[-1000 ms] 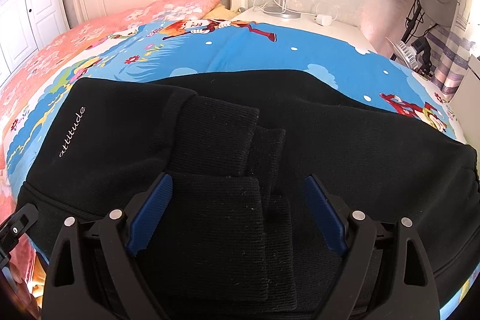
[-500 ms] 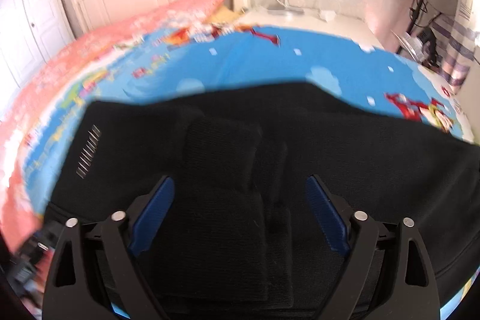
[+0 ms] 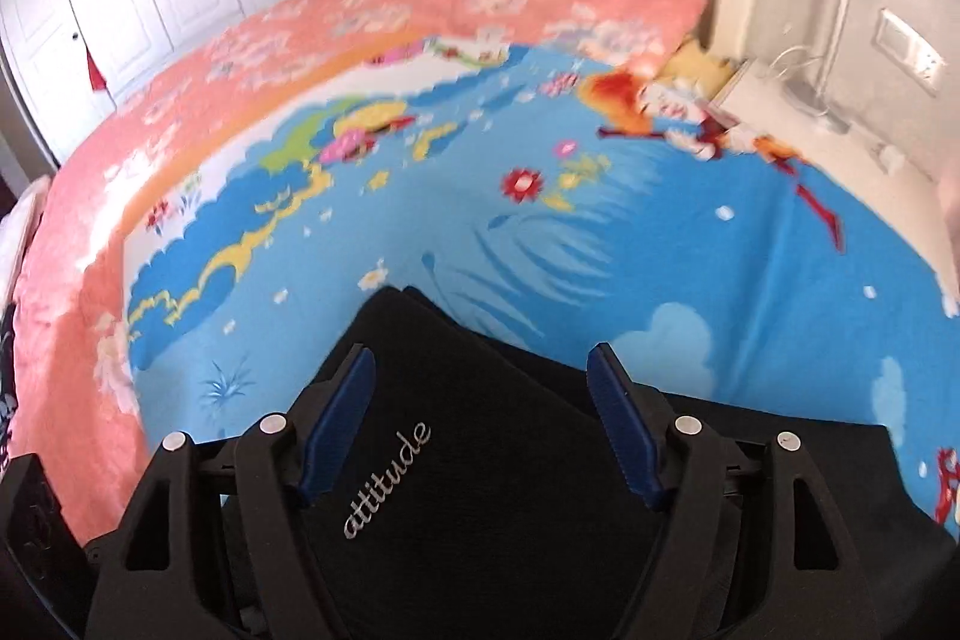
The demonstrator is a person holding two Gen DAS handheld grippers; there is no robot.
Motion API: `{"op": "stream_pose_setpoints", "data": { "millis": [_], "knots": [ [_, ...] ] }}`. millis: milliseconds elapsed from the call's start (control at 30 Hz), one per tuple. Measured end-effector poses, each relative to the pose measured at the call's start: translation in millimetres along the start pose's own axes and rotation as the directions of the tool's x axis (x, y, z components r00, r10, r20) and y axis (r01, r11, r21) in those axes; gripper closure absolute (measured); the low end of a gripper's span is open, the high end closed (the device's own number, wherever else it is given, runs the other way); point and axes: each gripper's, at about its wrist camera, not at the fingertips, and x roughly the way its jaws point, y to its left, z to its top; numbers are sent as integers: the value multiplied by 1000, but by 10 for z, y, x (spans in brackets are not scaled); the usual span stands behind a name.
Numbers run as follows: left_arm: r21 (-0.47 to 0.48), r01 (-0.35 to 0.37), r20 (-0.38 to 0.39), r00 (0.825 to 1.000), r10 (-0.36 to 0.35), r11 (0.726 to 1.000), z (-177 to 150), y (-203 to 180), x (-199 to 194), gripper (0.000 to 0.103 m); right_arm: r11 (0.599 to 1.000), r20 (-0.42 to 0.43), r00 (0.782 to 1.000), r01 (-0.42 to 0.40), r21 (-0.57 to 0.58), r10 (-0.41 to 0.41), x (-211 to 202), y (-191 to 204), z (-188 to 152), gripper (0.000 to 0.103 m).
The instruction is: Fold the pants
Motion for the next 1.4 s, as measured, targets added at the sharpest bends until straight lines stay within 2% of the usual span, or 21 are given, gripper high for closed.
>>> {"op": "stream_pose_setpoints", "data": {
  "millis": [100,267,400,500,600,700,800,1067,1167,1200,1267,1333,1400],
  "knots": [
    [-7,13,0,1000,-13,1000,-1,17,-2,42,999,-17,1000,-13,43,14,212,-83,-108,27],
    [0,20,5,1000,-20,1000,-17,23,2,45,999,-3,1000,5,41,-5,194,-78,-120,23],
    [-6,30,5,1000,-30,1000,-29,40,-8,46,997,65,998,17,80,-23,-266,-172,-222,23],
    [-4,29,7,1000,-29,1000,-29,40,-3,45,986,89,992,76,151,-90,-574,-400,-464,23],
    [-4,33,9,999,-33,999,-31,40,-1,45,965,50,984,155,212,-169,-617,-711,-701,23],
    [-11,39,6,999,-39,999,-22,43,3,45,954,-29,980,199,224,-198,-394,-898,-856,23],
    [-19,41,-9,999,-41,999,1,44,9,45,956,10,983,177,234,-185,-337,-950,-946,19],
    [-59,74,-31,997,-76,996,40,109,16,44,954,22,982,179,239,-189,-330,-952,-964,18],
    [-70,83,-42,995,-86,994,47,121,5,51,954,26,981,180,239,-191,-338,-944,-972,18],
    [-74,90,-41,995,-93,993,59,113,-27,57,954,27,981,180,239,-192,-339,-940,-974,18],
    [-42,109,-25,994,-110,993,102,24,-129,62,954,28,981,181,238,-193,-341,-939,-976,18],
    [-16,116,-10,993,-116,993,129,-57,-198,62,954,28,981,179,239,-191,-344,-940,-980,18],
    [-68,132,-19,991,-134,989,140,-13,-159,56,954,29,981,179,239,-191,-344,-937,-982,18]
  ]
}}
